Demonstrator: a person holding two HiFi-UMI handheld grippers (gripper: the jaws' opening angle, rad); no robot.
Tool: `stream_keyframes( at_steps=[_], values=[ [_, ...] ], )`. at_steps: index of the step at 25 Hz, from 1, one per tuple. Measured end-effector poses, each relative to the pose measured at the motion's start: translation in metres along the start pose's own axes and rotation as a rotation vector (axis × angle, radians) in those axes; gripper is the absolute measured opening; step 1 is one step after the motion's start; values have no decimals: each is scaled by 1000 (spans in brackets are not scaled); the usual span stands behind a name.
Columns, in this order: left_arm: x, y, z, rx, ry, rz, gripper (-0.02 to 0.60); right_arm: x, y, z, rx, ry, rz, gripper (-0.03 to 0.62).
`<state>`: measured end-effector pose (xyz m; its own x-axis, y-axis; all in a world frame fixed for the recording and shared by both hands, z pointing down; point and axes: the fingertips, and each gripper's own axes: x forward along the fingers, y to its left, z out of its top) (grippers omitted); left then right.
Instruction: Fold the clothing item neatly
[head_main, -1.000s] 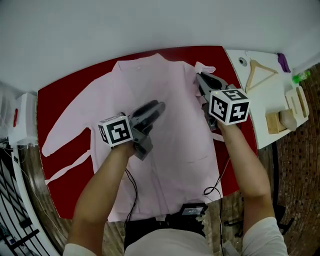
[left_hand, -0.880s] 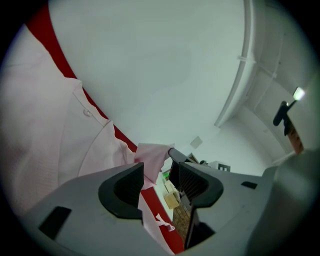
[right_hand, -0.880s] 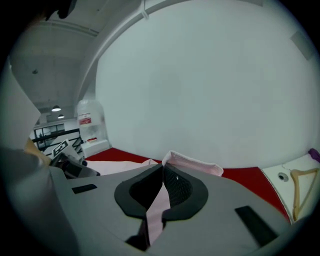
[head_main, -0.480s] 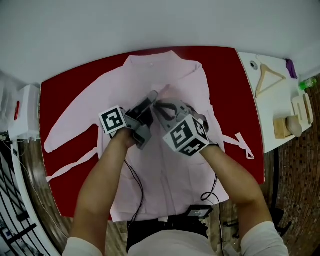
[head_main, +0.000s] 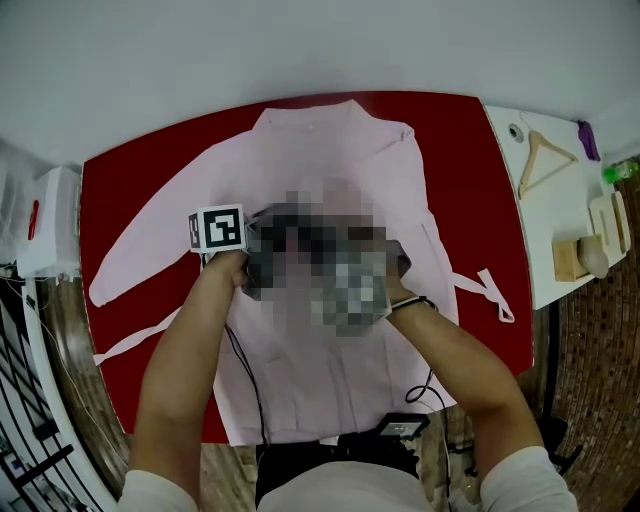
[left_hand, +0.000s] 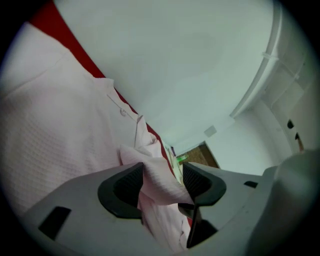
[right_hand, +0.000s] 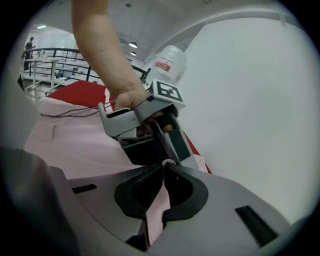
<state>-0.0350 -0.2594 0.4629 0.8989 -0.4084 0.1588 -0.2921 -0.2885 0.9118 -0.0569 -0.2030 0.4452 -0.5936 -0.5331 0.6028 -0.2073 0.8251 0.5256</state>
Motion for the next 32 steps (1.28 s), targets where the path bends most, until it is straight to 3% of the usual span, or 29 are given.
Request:
stream_keyframes(
  at_steps=[1, 3, 4, 8, 11, 13, 15, 18, 22, 25, 28, 30, 31, 32],
  values=[
    [-1, 1, 0, 32, 28, 21, 248, 3, 3, 1, -14, 5, -5, 23],
    [-7, 1, 4, 79, 31, 41, 60, 8, 9, 3, -34, 6, -24, 23],
    [-12, 1, 9, 91, 2, 45, 38, 9, 11, 5, -47, 4, -37, 23],
    [-39, 15, 28, 84, -134, 98, 23, 21, 27, 10, -149, 7, -44, 23],
    [-57, 25, 30, 88, -169, 140, 23, 39, 53, 9, -249, 27, 15, 23],
    [-64, 24, 31, 118, -168, 146, 25, 49, 69, 8, -257, 20, 60, 25],
    [-66, 22, 27, 201, -119, 186, 25, 52, 80, 10, -234, -4, 93, 27],
    [-61, 23, 17, 421, 57, 315, 33, 53, 91, 14, -216, -29, 150, 103],
    [-39, 20, -9, 664, 323, 415, 205, 60, 98, 12, -199, 0, 179, 110],
    [-25, 19, -15, 827, 406, 488, 227, 62, 107, 7, -206, 19, 193, 109],
    [-12, 29, -18, 881, 457, 544, 227, 61, 107, 5, -208, 21, 182, 109],
    [-9, 40, -19, 883, 479, 581, 196, 58, 106, 4, -200, 22, 180, 109],
    [-11, 44, -16, 876, 470, 598, 64, 56, 107, 3, -196, 20, 181, 109],
    [-15, 47, -11, 857, 445, 607, 20, 54, 107, 3, -193, 17, 181, 109]
  ],
)
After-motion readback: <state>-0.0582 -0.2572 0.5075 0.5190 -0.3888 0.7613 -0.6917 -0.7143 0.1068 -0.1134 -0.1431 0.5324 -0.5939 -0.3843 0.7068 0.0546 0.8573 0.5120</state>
